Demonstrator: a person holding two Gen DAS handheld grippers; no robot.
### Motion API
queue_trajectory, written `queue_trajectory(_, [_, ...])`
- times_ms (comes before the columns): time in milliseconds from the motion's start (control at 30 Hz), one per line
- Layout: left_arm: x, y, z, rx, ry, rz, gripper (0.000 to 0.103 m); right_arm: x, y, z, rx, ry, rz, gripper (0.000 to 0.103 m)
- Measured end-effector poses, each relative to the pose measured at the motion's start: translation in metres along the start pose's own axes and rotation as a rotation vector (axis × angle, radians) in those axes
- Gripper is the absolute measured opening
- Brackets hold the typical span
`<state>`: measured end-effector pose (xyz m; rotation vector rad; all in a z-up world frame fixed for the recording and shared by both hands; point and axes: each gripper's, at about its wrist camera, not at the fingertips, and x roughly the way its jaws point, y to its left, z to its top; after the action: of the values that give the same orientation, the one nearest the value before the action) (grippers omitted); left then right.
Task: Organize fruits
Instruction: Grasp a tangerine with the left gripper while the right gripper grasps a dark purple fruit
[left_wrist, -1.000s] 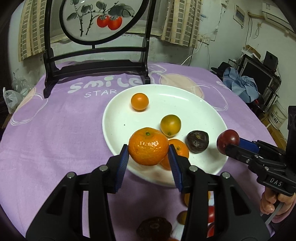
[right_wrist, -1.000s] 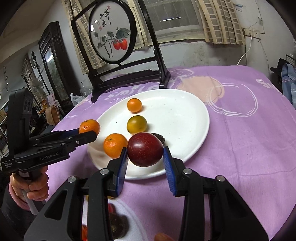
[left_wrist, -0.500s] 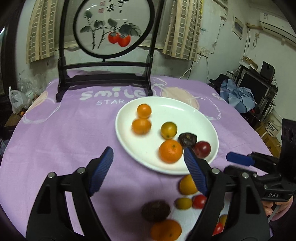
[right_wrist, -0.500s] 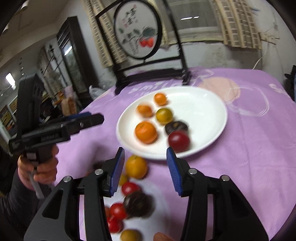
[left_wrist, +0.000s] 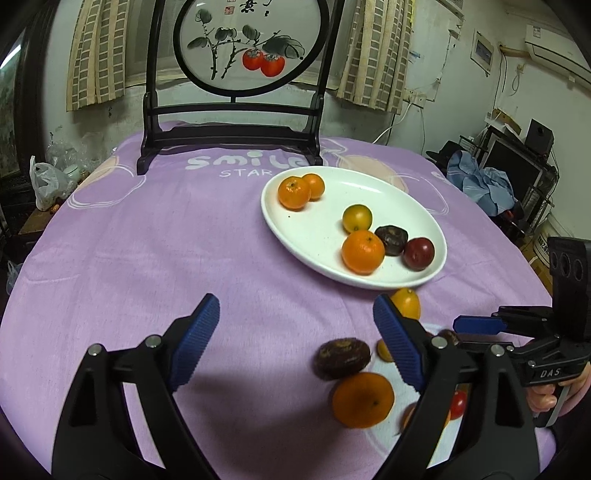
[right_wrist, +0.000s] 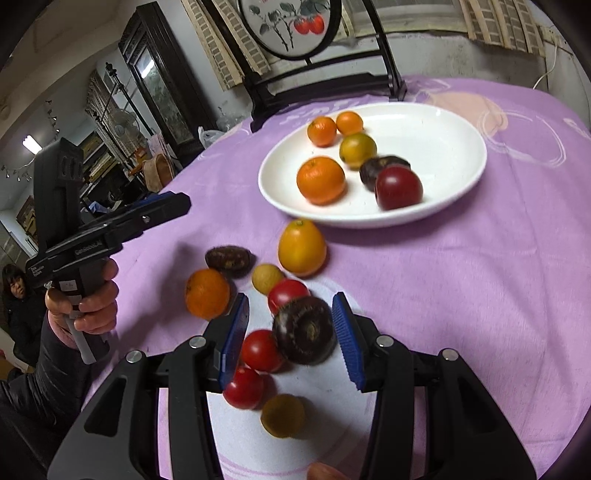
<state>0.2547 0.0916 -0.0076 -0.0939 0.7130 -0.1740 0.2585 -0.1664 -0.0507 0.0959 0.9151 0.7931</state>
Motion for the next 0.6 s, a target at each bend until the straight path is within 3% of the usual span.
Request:
queue_trajectory(333, [-0.007,-0.006,-0.007,0.032,-0.002,-0.002,0.087,0.006,-0.006,-0.007,0.034,0.038,0.01,0.047])
queue_trajectory(467, [-0.009,-0.006,-0.009,0.035,0.0,-0.007,0.087,0.006,-0.01,-0.005,0.046,0.036,0.009,0.039])
queue_trajectory(600, [-0.012,-0.007,-0.011,0.063,0.025,-0.047,0.087,0.005,-0.013,-0.004,0.064,0.033,0.018,0.038])
